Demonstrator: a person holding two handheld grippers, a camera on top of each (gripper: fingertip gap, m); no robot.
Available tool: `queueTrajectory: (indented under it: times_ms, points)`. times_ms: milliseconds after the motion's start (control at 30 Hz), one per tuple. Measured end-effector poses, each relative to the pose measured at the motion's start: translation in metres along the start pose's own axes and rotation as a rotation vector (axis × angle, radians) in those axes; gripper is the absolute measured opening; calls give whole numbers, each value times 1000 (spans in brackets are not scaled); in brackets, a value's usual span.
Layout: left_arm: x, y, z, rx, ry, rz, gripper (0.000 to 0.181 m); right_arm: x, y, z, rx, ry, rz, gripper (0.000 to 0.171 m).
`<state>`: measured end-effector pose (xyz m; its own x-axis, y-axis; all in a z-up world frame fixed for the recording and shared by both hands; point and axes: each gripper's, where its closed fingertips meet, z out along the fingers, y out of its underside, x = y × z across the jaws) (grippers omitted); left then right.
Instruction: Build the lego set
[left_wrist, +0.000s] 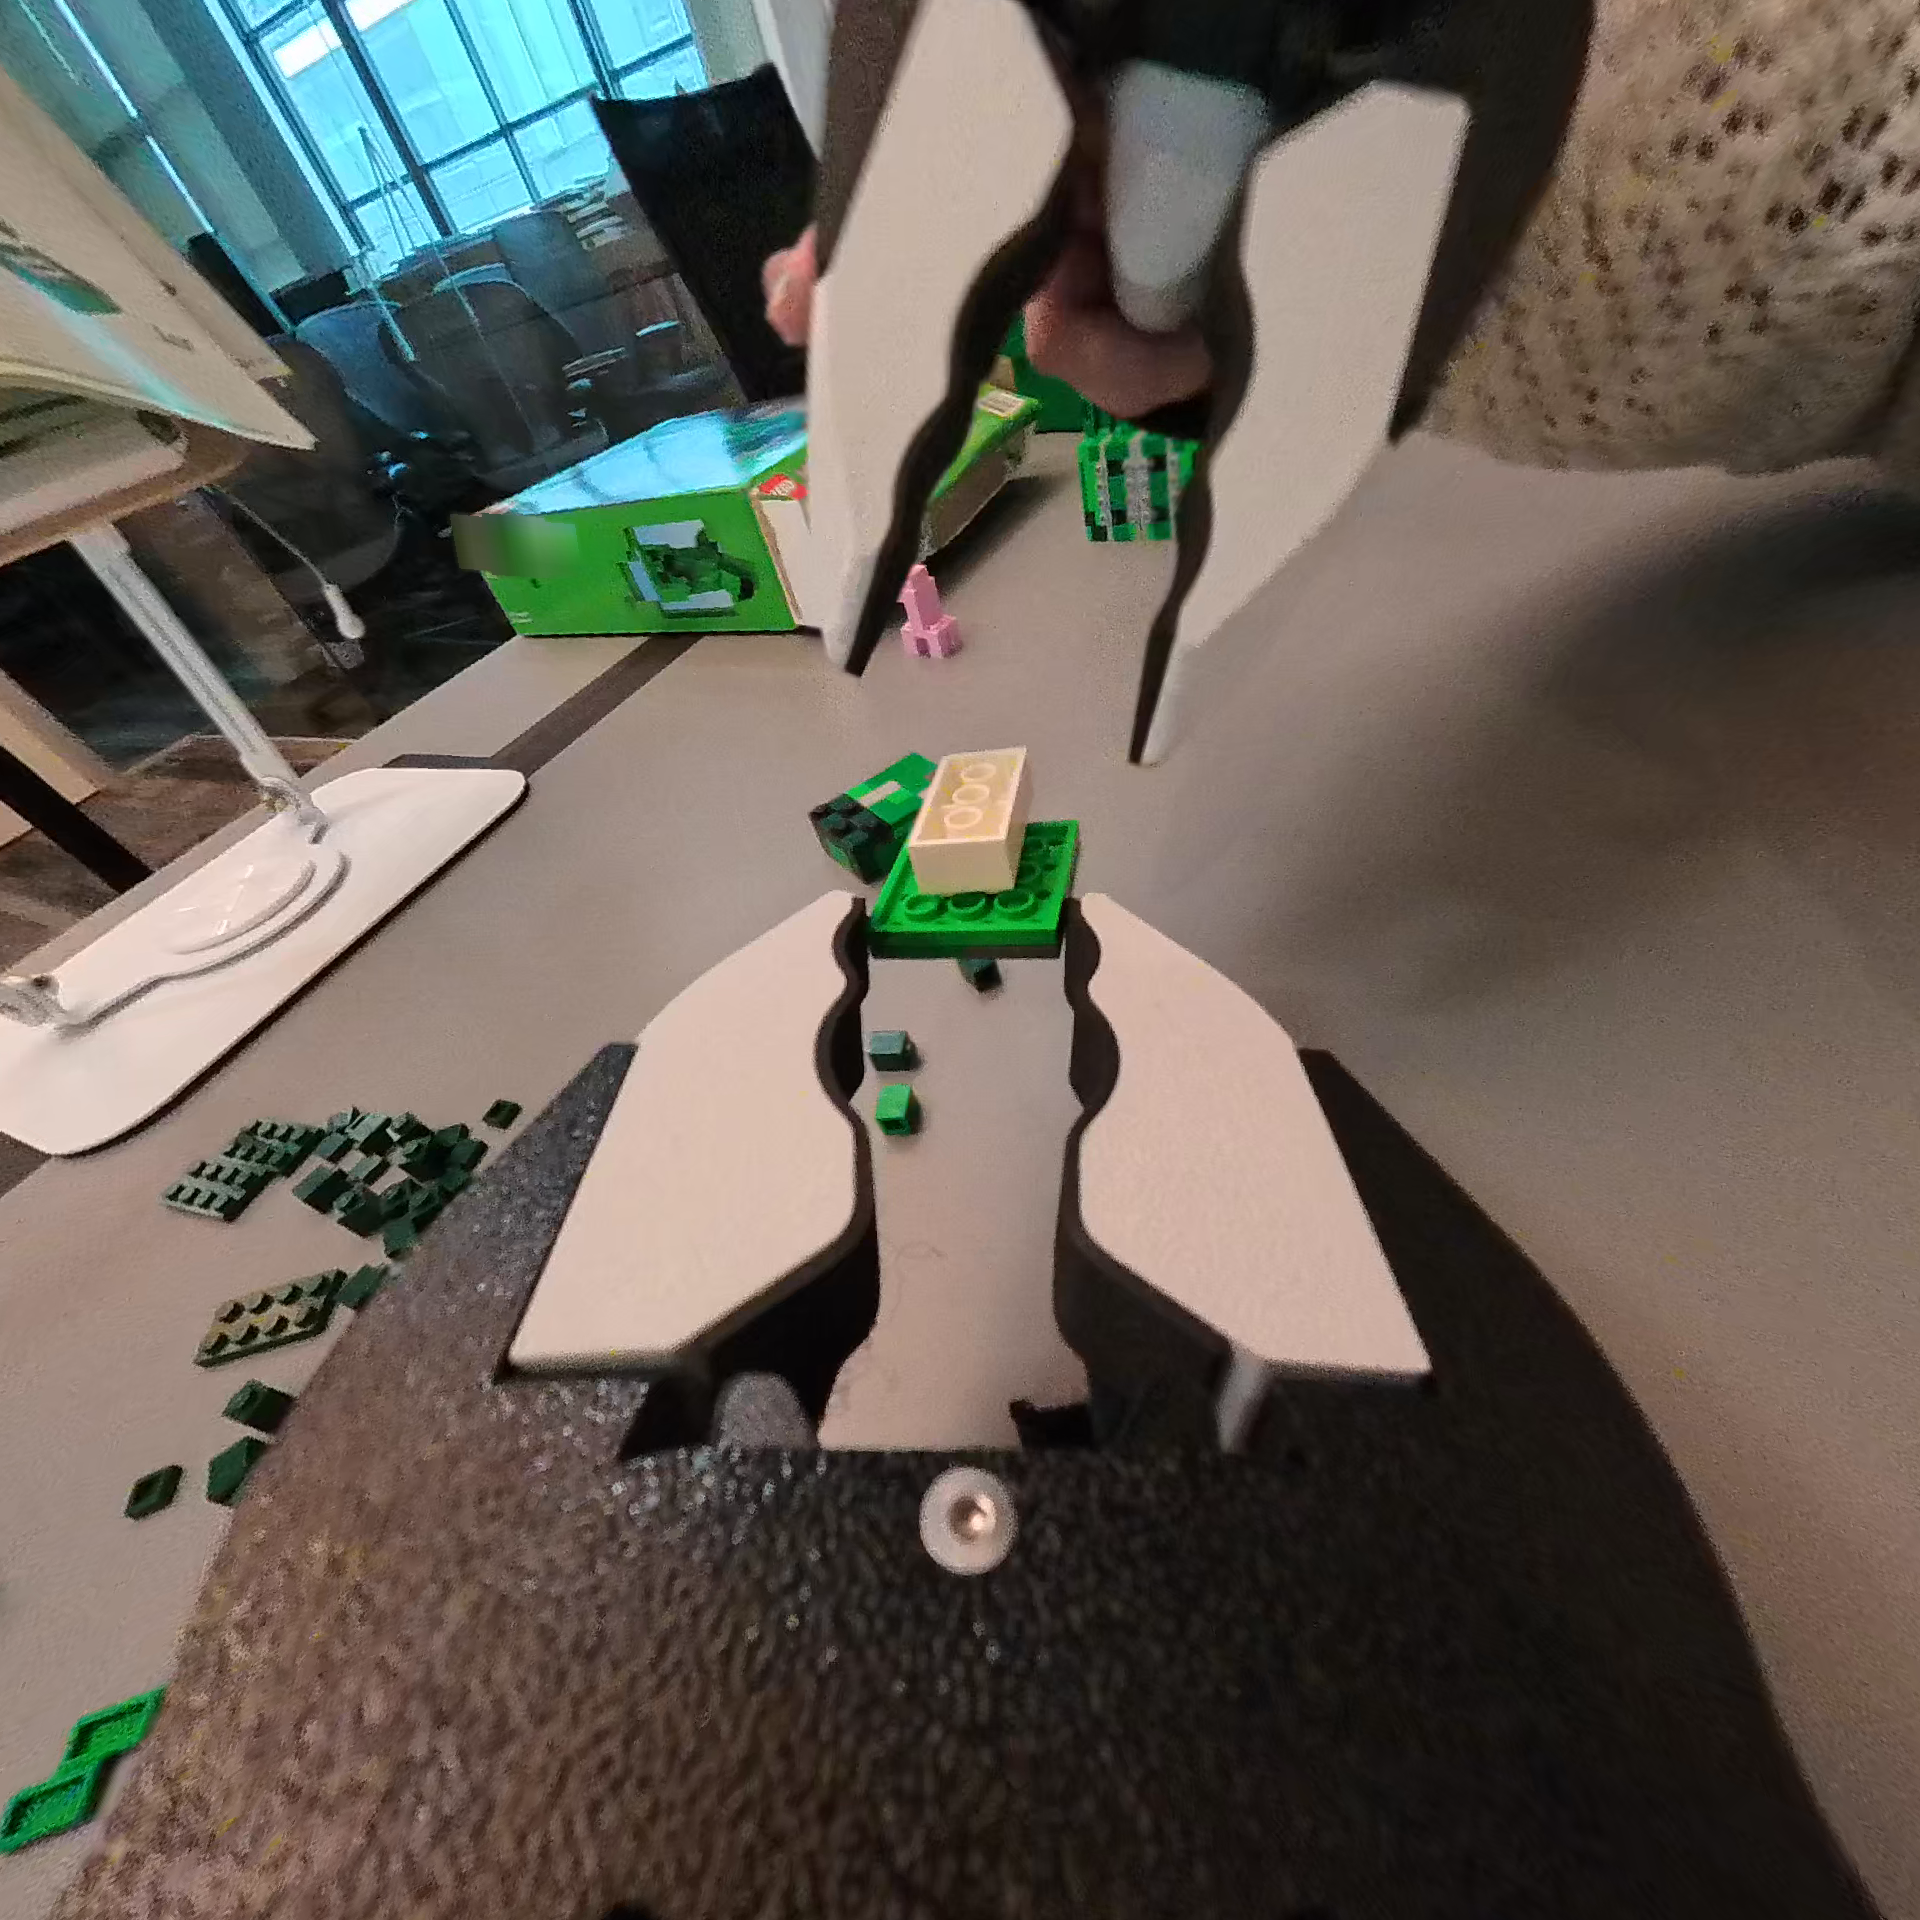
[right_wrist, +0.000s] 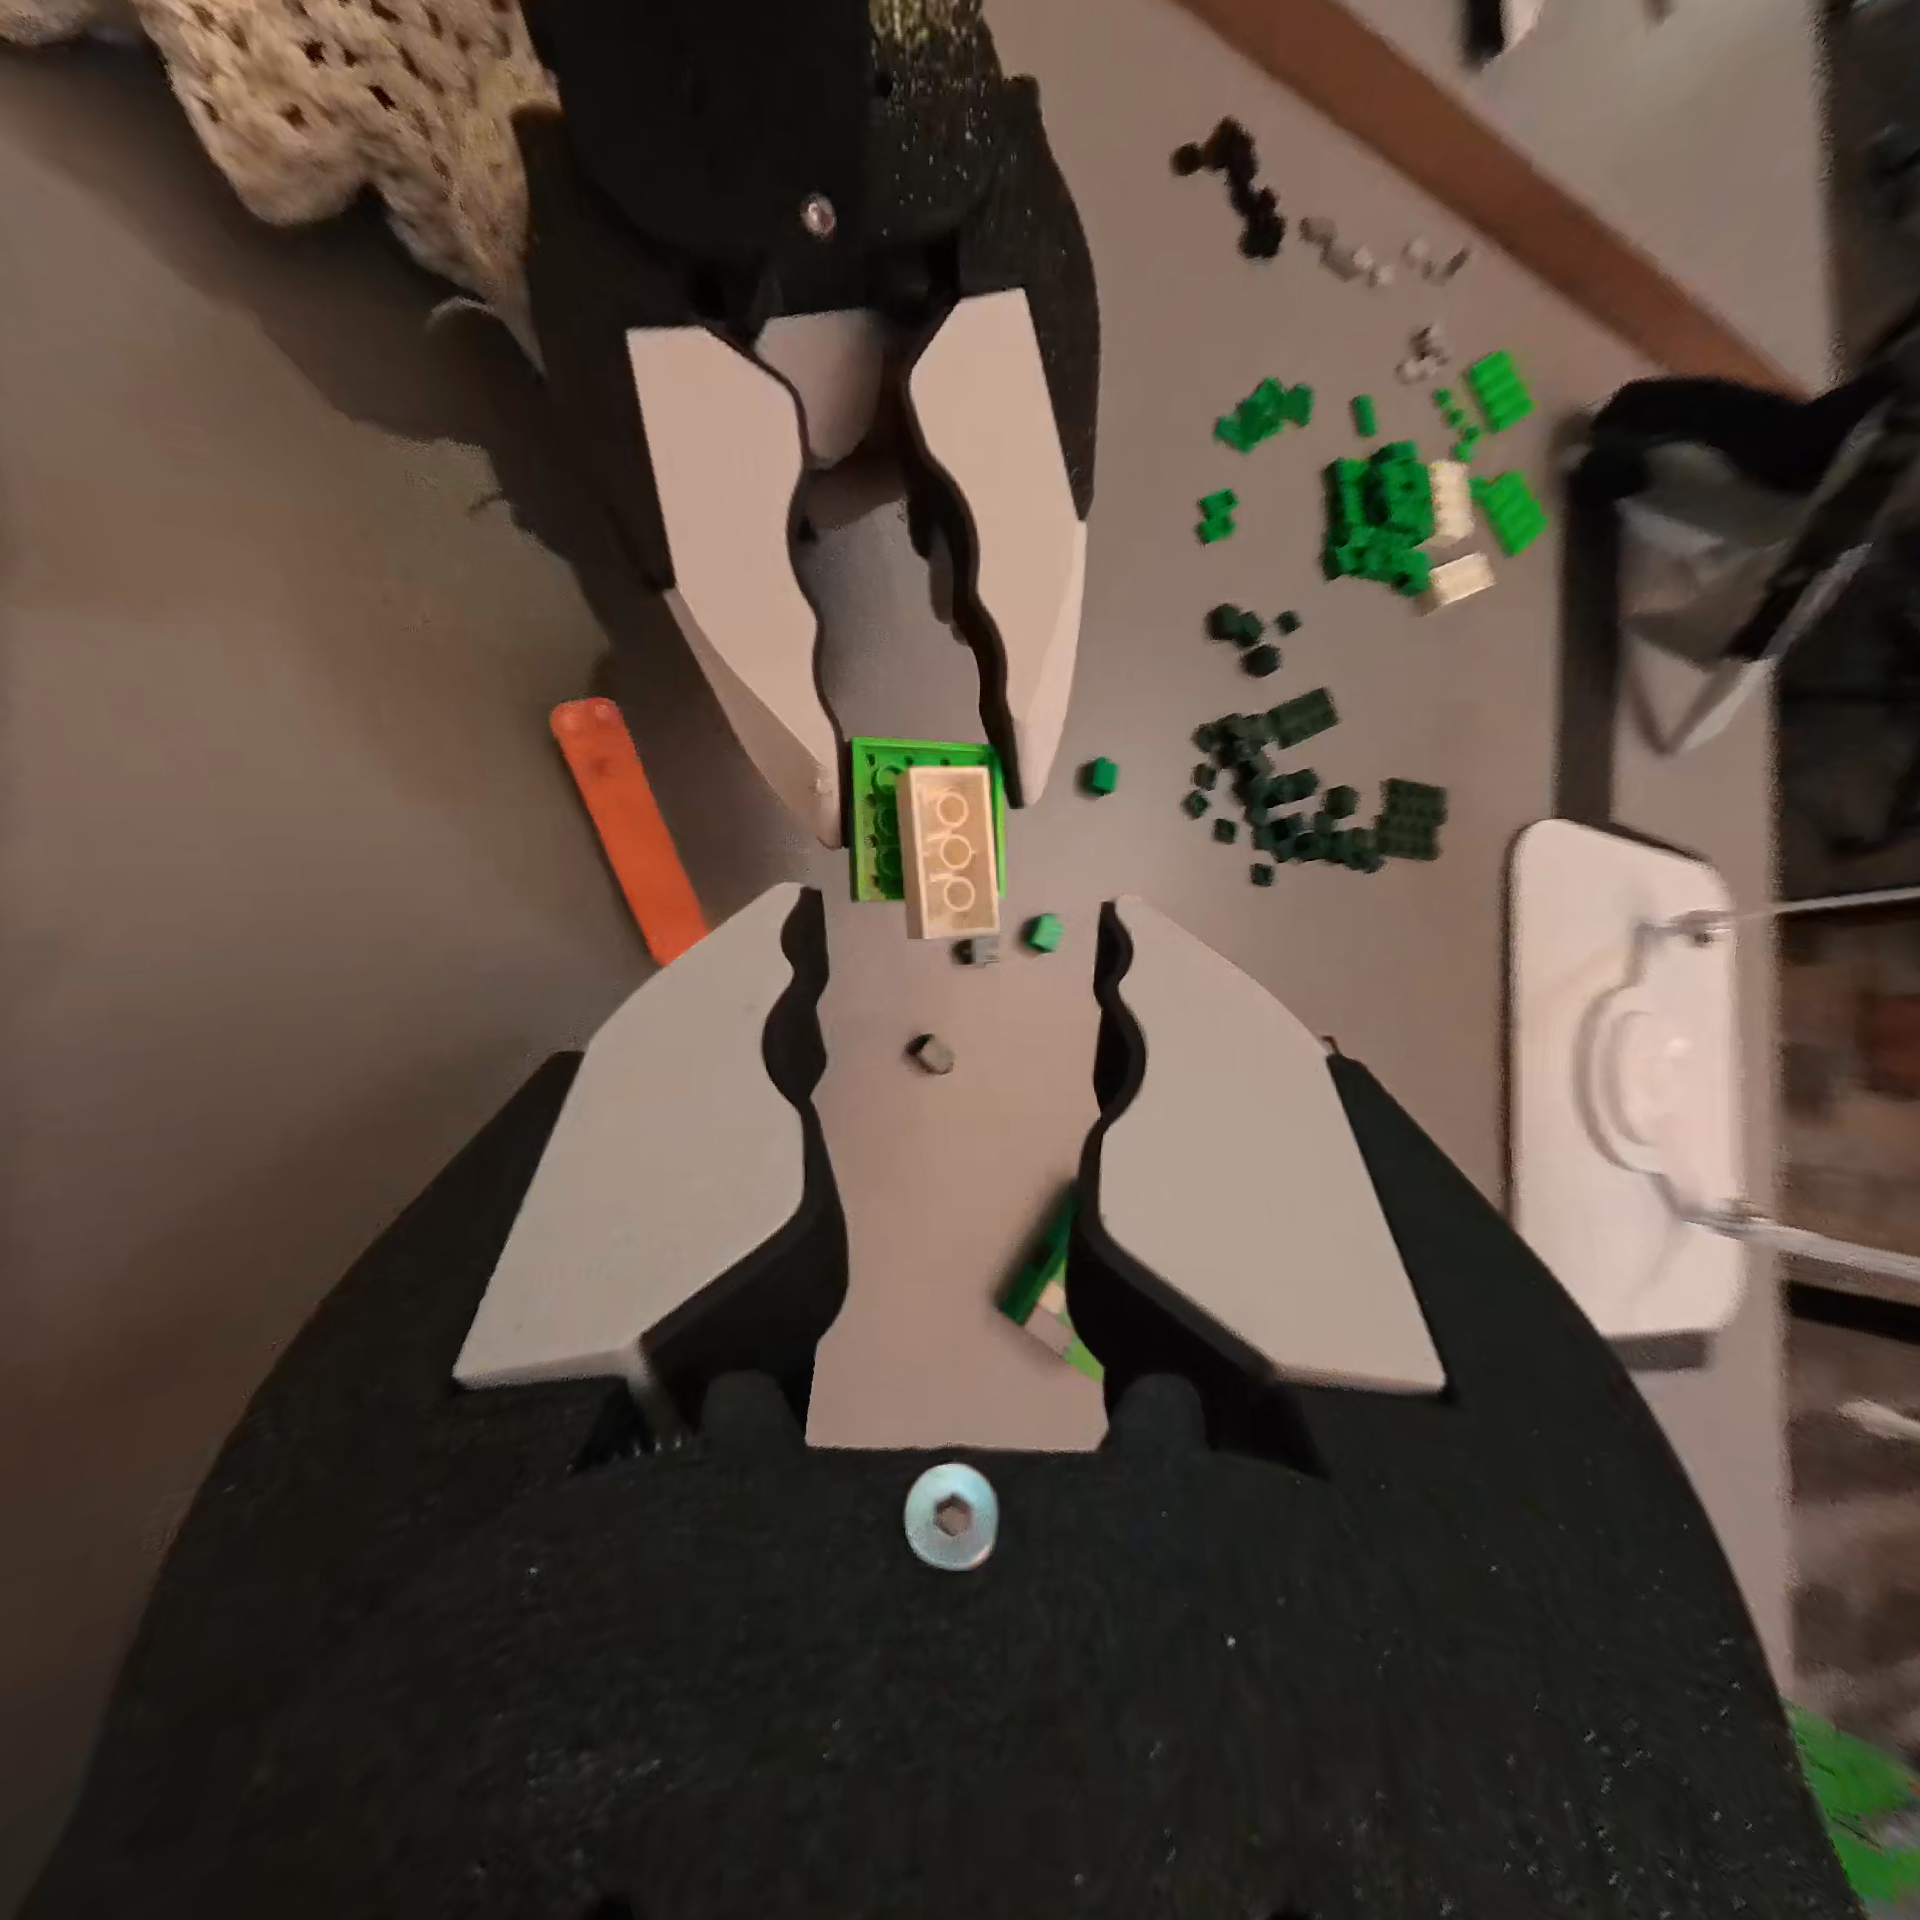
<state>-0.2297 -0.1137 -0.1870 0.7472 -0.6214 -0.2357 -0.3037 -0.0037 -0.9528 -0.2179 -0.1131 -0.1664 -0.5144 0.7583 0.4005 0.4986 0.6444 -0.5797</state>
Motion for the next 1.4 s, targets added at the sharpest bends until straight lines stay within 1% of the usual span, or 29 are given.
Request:
queueTrajectory:
  times_ms: [100, 200, 300, 367, 467, 633, 800, 933, 1067, 1233, 1400]
  points:
    - [-3, -2, -2, 21, -2, -44, 36, 3, 5, 5, -6, 199, -133, 56]
    - [-5, -3, -2, 31, -3, -68, 36, 5, 4, 9, -27, 393, -285, 55]
    - [-5, -3, -2, 33, -1, -79, 36, 5, 0, 15, -85, 536, -452, 53]
    - [-5, -3, -2, 34, -1, -85, 36, 3, -2, 21, -107, 584, -501, 52]
    - [-5, -3, -2, 39, 1, -96, 36, 1, -4, 28, -113, 616, -529, 50]
    - [-5, -3, -2, 41, -1, -106, 36, 11, -1, 30, -158, 690, -544, 41]
    - [-6, -1, -1, 30, -10, -107, 36, 15, 1, 32, -186, 713, -545, 40]
    - [-7, -1, -1, 30, -9, -116, 36, 13, 2, 35, -203, 719, -579, 31]
    - [-6, 1, 0, 15, -7, -103, 36, 14, 4, 37, -227, 725, -605, 29]
    - [-6, 1, 0, 13, -4, -106, 36, 15, 6, 37, -236, 709, -597, 28]
    - [-5, 2, 0, 4, 1, -104, 36, 16, 7, 33, -220, 695, -558, 23]
